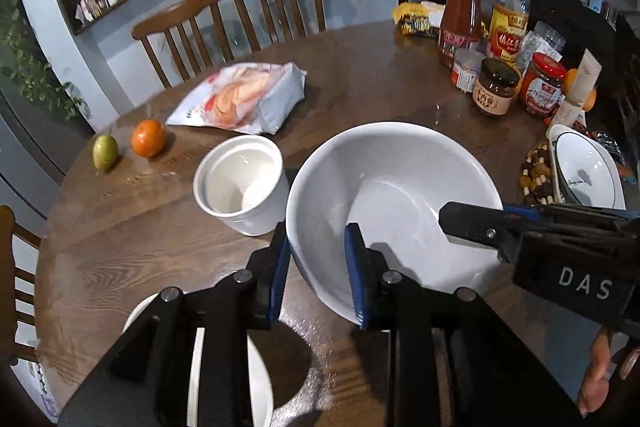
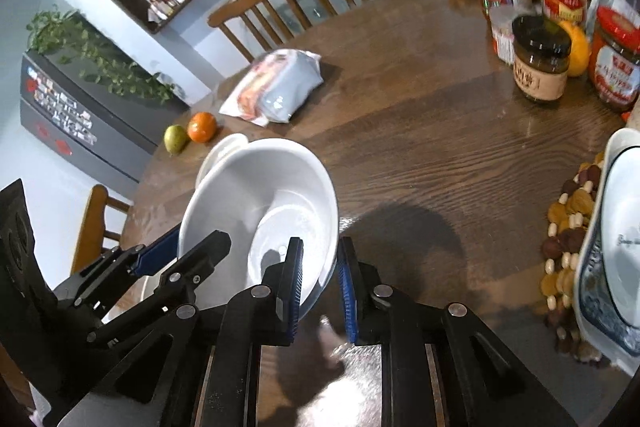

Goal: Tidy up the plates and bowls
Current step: 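Carry the smaller white bowl over and lower it into the large bowl, then open the left tool to release the bowl and lift away, then move the left tool toward the small white ramekin, then grasp the rim of the small white ramekin with the left tool, then lift the ramekin and carry it toward the bowl stack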

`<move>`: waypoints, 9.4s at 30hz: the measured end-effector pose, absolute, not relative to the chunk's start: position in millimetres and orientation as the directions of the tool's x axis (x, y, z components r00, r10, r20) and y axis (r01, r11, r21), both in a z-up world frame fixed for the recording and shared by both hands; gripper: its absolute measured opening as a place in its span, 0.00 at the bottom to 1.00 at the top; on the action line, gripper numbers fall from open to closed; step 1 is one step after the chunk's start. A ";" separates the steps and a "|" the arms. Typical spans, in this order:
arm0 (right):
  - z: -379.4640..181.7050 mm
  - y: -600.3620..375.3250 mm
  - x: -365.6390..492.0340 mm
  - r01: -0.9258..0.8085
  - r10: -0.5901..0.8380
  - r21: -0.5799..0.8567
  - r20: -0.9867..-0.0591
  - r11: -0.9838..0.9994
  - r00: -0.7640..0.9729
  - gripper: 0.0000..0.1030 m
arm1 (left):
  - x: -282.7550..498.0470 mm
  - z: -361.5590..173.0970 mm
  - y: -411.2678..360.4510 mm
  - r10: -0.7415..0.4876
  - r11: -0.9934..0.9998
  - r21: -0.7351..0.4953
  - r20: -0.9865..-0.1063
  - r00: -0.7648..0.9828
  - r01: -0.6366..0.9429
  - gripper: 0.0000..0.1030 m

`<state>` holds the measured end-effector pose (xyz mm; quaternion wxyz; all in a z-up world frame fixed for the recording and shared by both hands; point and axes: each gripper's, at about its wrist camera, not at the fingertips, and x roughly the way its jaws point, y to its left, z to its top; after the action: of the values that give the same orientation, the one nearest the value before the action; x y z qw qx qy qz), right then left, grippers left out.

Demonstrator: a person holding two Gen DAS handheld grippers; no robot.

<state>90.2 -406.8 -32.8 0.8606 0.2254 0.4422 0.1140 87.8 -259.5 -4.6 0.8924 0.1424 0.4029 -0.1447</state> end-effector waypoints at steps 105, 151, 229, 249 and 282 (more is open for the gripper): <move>-21.6 -241.8 52.4 -0.077 0.314 0.321 -0.803 0.944 0.506 0.27 | 58.6 -7.9 -88.3 -0.124 0.972 0.020 -0.802 0.584 0.234 0.79; 46.1 -290.3 12.1 -0.281 0.369 0.245 -0.716 0.928 0.592 0.58 | -5.1 55.6 -66.4 0.034 0.998 0.059 -0.706 0.707 0.012 0.99; -57.8 -335.5 213.8 -0.100 0.468 0.479 -0.757 0.872 0.455 0.58 | 197.8 -34.3 -190.1 0.019 0.973 0.142 -0.838 0.546 0.184 0.87; -74.1 -331.9 228.3 -0.075 0.503 0.525 -0.750 0.848 0.429 0.27 | 207.8 -50.2 -203.5 -0.060 0.970 0.061 -0.881 0.470 0.237 0.29; -11.6 -339.1 153.0 -0.148 0.487 0.508 -0.641 0.849 0.593 0.21 | 135.6 10.3 -207.0 -0.087 0.964 0.105 -0.744 0.663 0.244 0.24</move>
<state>153.0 -339.1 -11.6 0.8686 0.2056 0.4121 0.1829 135.6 -207.0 10.3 0.9065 0.0980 0.4003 -0.0911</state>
